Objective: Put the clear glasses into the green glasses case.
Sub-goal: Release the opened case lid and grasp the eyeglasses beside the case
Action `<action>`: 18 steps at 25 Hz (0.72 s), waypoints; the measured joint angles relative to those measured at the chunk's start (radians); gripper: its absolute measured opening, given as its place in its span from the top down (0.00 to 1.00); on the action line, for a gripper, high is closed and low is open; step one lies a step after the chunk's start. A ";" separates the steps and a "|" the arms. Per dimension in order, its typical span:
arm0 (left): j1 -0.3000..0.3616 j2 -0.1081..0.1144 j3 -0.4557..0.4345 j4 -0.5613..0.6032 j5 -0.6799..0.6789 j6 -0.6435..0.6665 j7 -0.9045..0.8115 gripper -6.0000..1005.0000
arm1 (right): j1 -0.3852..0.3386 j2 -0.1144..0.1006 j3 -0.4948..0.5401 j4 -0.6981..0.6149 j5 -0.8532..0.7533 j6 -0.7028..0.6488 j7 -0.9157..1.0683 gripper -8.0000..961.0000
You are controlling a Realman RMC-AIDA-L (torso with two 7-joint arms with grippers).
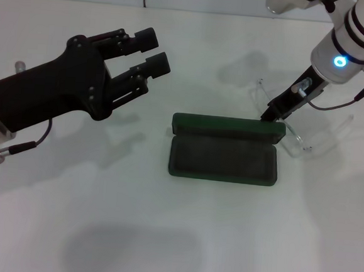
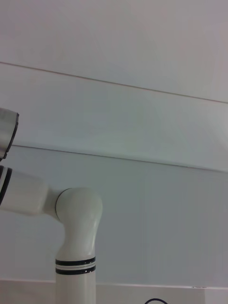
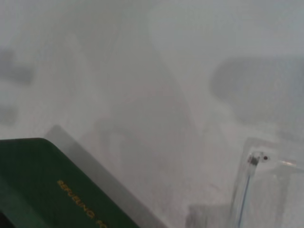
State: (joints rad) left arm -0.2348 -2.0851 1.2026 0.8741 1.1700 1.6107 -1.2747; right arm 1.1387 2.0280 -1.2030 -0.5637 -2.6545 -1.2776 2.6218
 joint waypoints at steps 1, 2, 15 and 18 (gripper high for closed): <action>0.000 0.000 0.000 0.000 0.000 0.000 0.000 0.57 | 0.000 0.000 -0.001 0.001 0.001 0.001 0.000 0.56; 0.001 0.000 0.000 0.000 0.000 0.000 0.000 0.57 | 0.000 0.000 -0.001 0.002 0.001 0.002 0.000 0.57; -0.002 0.001 0.000 -0.010 -0.004 -0.001 0.000 0.57 | -0.016 -0.002 -0.001 0.004 0.003 -0.002 0.007 0.68; -0.002 0.001 0.000 -0.011 -0.004 -0.002 0.000 0.57 | -0.017 -0.003 -0.001 -0.001 0.002 -0.004 0.008 0.70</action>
State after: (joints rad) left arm -0.2363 -2.0846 1.2027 0.8636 1.1658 1.6091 -1.2747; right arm 1.1216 2.0255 -1.2042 -0.5649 -2.6520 -1.2814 2.6294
